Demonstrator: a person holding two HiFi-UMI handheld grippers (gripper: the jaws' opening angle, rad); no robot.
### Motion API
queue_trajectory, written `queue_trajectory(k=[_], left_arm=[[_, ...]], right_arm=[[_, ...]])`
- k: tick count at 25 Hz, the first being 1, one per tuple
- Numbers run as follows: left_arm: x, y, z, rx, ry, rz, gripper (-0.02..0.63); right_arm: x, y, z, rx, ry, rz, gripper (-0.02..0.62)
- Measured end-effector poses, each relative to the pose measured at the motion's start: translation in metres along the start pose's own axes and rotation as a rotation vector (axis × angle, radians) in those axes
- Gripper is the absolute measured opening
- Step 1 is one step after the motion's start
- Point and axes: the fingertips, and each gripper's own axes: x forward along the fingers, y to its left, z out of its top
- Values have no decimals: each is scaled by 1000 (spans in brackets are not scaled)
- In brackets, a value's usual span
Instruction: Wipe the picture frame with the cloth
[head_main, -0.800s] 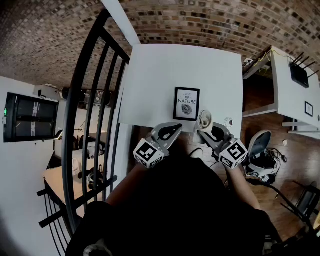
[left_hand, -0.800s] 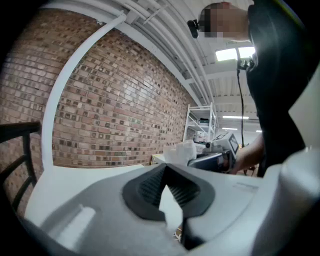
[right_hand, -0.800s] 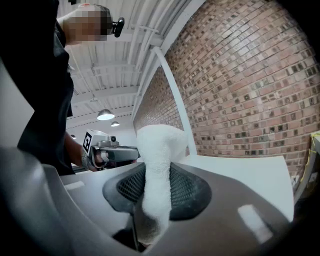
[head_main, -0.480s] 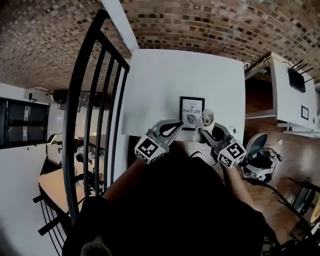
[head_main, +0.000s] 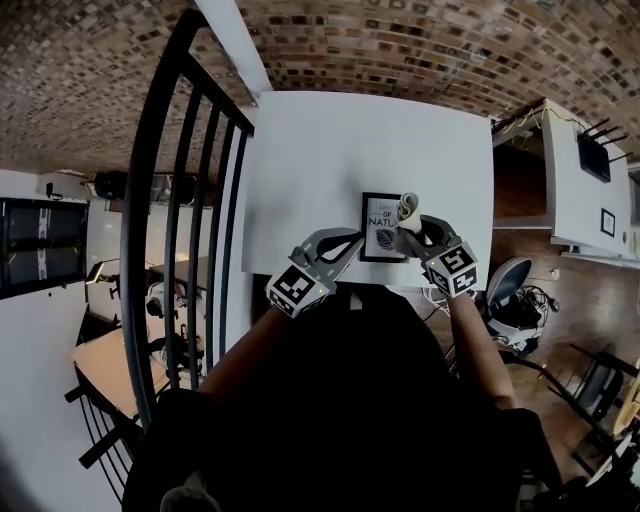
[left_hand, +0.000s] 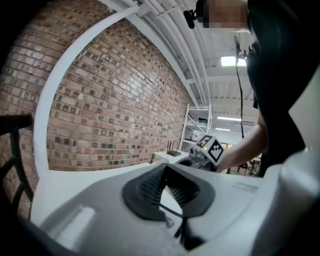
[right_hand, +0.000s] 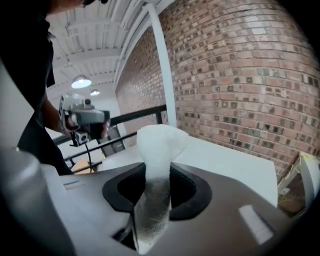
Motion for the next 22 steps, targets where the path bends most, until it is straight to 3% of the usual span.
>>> queue_trajectory(k=[7,13,16,22], left_arm=[[25,2,-16,-15,41,88,-2],[40,-3,-20,-36,48,144,-2],[39,-6,-24,-44,53,164,-2],[37,-2,-32,-59,58,180,-2]], right_arm=[[70,-52,-38,-367,368,56,118],[110,-68,-75,-617,573,115,118],[117,-63,-97,-658,629,144,118],[109,-41,-125,-643,677,206,120]])
